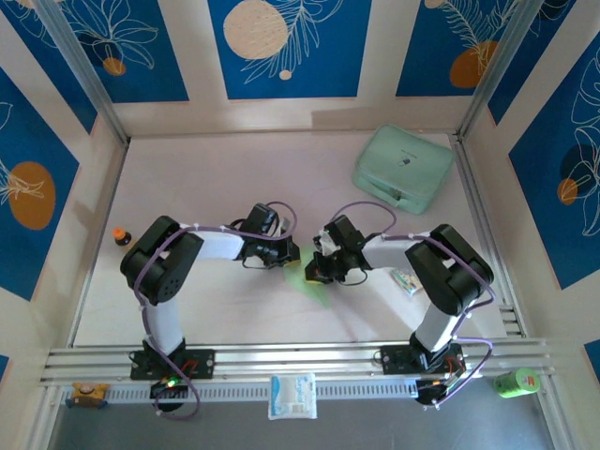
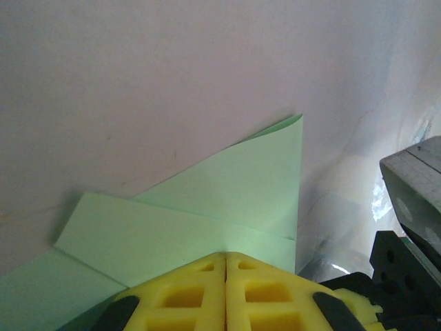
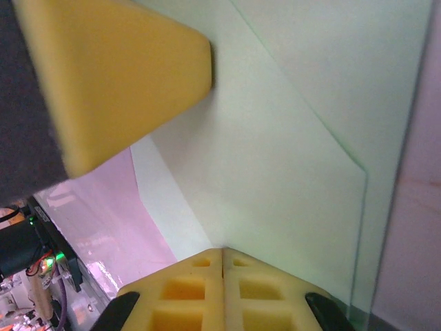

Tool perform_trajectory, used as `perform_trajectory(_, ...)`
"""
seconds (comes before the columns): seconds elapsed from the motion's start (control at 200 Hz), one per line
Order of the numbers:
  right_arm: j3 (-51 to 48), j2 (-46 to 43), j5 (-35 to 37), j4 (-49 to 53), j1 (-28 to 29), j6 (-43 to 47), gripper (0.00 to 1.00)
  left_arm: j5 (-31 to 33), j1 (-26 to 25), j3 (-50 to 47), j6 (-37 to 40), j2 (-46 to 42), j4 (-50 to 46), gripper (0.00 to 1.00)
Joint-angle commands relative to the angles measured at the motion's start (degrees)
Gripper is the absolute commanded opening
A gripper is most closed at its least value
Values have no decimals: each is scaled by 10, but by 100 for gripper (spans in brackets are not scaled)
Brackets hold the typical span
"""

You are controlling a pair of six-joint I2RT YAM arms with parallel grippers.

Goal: Fold a paper plane with a square sheet of paper (pick it up from the middle)
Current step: Fourth fold the wing at the center of the table.

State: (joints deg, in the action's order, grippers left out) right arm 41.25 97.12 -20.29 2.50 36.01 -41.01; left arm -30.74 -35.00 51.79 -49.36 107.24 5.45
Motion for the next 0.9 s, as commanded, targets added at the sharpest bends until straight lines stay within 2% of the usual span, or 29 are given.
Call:
perform_trajectory(0.0,-37,-26,2,35,2,-12,4,18,3,-14,9,28,-22,9)
perform_trajectory(0.275,-103,-87,-3,32,2,-25,4,17,4,-16,11,32,-21,8)
perform_trajectory(0.56,-199,-189,-9,10,2,-75,5,16,4,-20,7,33,-15,8)
perform_trajectory(0.89,-239,-266,13,41,5,-104,6,14,4,-24,0,33,-5,8)
